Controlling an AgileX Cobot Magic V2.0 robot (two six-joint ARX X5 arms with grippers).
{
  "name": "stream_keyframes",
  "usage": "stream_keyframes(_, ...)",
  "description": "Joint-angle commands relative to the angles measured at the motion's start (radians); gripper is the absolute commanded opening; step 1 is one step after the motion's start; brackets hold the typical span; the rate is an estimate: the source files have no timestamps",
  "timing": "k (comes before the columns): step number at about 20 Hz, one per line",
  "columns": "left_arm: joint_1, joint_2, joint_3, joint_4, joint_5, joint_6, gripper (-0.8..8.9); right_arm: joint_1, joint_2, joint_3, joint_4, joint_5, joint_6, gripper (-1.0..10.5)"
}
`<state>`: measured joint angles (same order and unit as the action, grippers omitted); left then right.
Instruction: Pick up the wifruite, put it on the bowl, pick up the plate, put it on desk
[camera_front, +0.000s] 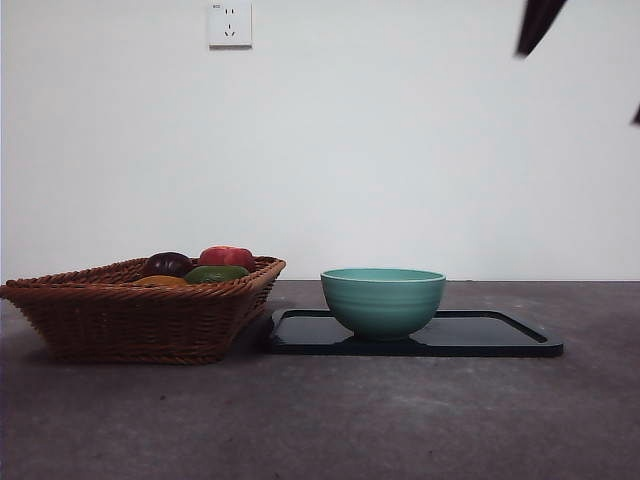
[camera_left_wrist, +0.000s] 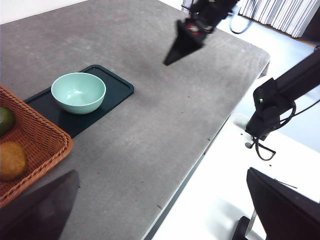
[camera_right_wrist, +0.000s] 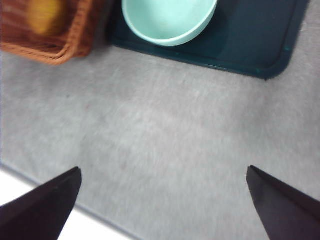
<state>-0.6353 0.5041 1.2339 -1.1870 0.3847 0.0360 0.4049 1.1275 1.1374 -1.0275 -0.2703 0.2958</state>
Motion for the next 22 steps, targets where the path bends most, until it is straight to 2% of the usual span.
stream_keyframes(1, -0.007, 0.003, 0.01, 0.005, 0.003, 0.005, 6.26, 0.005, 0.138, 0.091, 0.024, -0.002, -0.002, 5.9)
stream_keyframes(13, -0.007, 0.003, 0.01, 0.005, 0.003, 0.005, 6.26, 0.005, 0.748, 0.579, 0.04, 0.043, -0.008, 5.9)
stream_keyframes(19, -0.007, 0.003, 0.011, 0.005, 0.003, 0.005, 6.26, 0.005, 0.883, 0.639, 0.026, 0.165, -0.008, 5.8)
stream_keyframes(22, -0.007, 0.003, 0.01, 0.005, 0.003, 0.005, 6.26, -0.002, 0.924, 0.637, 0.018, 0.173, -0.014, 5.1)
